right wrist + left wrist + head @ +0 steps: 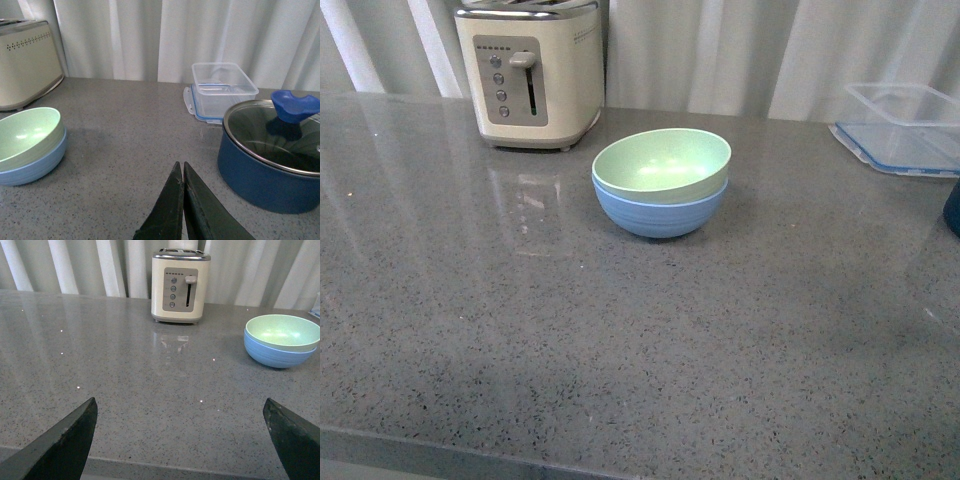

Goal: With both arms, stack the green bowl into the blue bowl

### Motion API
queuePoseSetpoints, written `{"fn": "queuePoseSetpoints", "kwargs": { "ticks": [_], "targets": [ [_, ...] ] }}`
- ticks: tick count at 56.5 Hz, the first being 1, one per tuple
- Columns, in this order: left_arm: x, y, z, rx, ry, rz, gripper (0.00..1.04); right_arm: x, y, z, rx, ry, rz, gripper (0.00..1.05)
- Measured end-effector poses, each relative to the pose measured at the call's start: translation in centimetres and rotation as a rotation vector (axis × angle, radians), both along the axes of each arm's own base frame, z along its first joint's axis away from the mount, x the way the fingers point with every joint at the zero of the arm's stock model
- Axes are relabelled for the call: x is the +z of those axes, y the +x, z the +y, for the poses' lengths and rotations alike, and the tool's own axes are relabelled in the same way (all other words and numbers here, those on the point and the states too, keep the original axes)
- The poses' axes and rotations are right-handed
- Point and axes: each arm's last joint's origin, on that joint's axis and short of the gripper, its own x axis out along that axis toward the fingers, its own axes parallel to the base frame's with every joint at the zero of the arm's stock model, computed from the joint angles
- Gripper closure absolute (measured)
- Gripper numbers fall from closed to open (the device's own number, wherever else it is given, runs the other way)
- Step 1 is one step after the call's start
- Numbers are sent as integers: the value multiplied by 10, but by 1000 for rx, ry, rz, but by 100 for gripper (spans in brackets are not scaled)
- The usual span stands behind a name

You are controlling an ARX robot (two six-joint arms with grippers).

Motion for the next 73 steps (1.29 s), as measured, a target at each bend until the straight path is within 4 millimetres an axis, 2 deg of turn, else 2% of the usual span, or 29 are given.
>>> {"fn": "queuePoseSetpoints", "kwargs": {
  "ticks": [7, 16, 37, 43, 73],
  "targets": [
    [0, 0, 0, 0, 0, 0, 7, -9, -18, -6, 5, 1, -1, 104],
    [0, 0, 0, 0, 0, 0, 7, -14, -30, -17, -4, 2, 0, 104],
    [0, 0, 0, 0, 0, 0, 7, -22, -52, -17, 0, 1, -2, 104],
    [0, 0, 0, 0, 0, 0, 7, -33, -59, -17, 0, 1, 3, 104],
    [0, 0, 0, 0, 0, 0, 7, -28, -79, -17, 0, 1, -18, 104]
  ]
}}
